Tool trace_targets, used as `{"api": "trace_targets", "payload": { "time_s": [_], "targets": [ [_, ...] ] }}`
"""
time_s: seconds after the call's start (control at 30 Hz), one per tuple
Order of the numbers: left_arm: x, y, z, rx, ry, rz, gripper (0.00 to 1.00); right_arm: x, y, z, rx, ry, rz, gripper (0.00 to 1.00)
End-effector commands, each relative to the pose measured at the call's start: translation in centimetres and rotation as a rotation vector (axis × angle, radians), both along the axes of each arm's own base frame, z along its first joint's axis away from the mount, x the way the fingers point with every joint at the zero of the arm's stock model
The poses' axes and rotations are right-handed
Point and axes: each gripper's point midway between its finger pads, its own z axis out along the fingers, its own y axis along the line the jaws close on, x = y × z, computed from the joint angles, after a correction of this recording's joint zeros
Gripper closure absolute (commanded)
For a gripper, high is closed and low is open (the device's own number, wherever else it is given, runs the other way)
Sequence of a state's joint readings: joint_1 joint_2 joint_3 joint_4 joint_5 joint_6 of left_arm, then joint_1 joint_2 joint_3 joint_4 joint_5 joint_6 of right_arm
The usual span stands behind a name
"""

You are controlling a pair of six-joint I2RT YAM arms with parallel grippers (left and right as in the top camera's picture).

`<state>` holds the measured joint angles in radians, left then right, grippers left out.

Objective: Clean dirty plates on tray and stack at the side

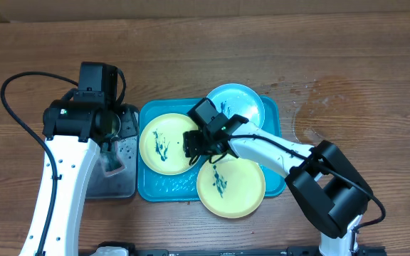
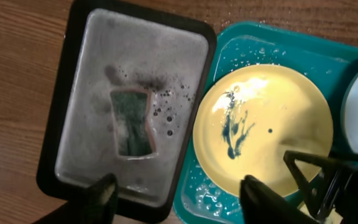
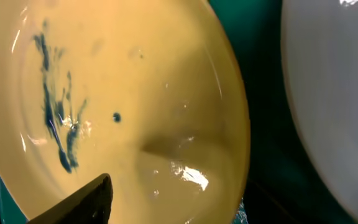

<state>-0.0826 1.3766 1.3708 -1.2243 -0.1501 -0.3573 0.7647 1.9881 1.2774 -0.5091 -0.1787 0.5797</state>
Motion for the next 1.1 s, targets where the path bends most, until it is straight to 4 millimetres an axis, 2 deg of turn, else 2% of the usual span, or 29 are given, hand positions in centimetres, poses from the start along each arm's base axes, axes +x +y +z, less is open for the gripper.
{"api": "trace_targets", "payload": {
  "time_s": [0.0,0.03,0.1,0.17,0.23,0.3,0.33,0.37,0.4,0.47,0.5,0.6,0.67,0.7,0.9,1.07],
  "targets": [
    [0.2,-0.1,0.7,-0.011,-0.017,-0.012,0.42,-0.1,-0.3,-1.6,-0.021,0.031,-0.025,0.35],
    [0.2,-0.2,0.6,-0.013,-0.017,-0.014,0.43,0.0,-0.3,-1.5,-0.018,0.029,-0.026,0.37],
    [0.1,-0.4,0.6,-0.024,-0.012,-0.017,0.34,0.0,-0.3,-1.6,-0.02,0.031,-0.029,0.44],
    [0.0,-0.6,0.5,-0.039,-0.008,-0.023,0.38,0.0,-0.3,-1.6,-0.022,0.029,-0.03,0.52],
    [0.0,-0.7,0.5,-0.04,-0.008,-0.024,0.38,0.1,-0.5,-1.6,-0.028,0.025,-0.036,0.59],
    [0.0,-0.7,0.5,-0.041,-0.008,-0.023,0.16,0.2,-0.7,-1.7,-0.038,0.023,-0.053,0.64],
    [0.0,-0.7,0.5,-0.041,-0.009,-0.023,0.12,0.2,-0.7,-1.7,-0.038,0.023,-0.054,0.66],
    [0.0,-0.7,0.5,-0.041,-0.008,-0.023,0.02,0.2,-0.6,-1.7,-0.037,0.023,-0.056,0.67],
    [0.0,-0.7,0.5,-0.041,-0.008,-0.023,0.0,0.2,-0.6,-1.7,-0.037,0.023,-0.056,0.69],
    [0.0,-0.7,0.5,-0.04,-0.008,-0.024,0.14,0.3,-0.7,-1.7,-0.038,0.019,-0.057,0.72],
    [0.0,-0.7,0.5,-0.04,-0.008,-0.024,0.18,0.3,-0.6,-1.6,-0.037,0.019,-0.057,0.74],
    [0.0,-0.7,0.5,-0.04,-0.008,-0.024,0.57,0.3,-0.6,-1.6,-0.037,0.019,-0.057,0.79],
    [0.0,-0.6,0.5,-0.036,-0.008,-0.022,0.87,0.3,-0.6,-1.7,-0.037,0.019,-0.057,0.79],
    [0.0,-0.5,0.6,-0.029,-0.009,-0.02,0.96,0.3,-0.6,-1.7,-0.037,0.019,-0.057,0.8],
    [-0.1,1.5,0.6,0.081,-0.008,0.02,0.96,0.3,-0.6,-1.6,-0.037,0.019,-0.057,0.8],
    [-0.5,1.9,-0.5,0.102,0.02,0.025,0.96,0.3,-0.6,-1.6,-0.036,0.018,-0.057,0.8]
  ]
}}
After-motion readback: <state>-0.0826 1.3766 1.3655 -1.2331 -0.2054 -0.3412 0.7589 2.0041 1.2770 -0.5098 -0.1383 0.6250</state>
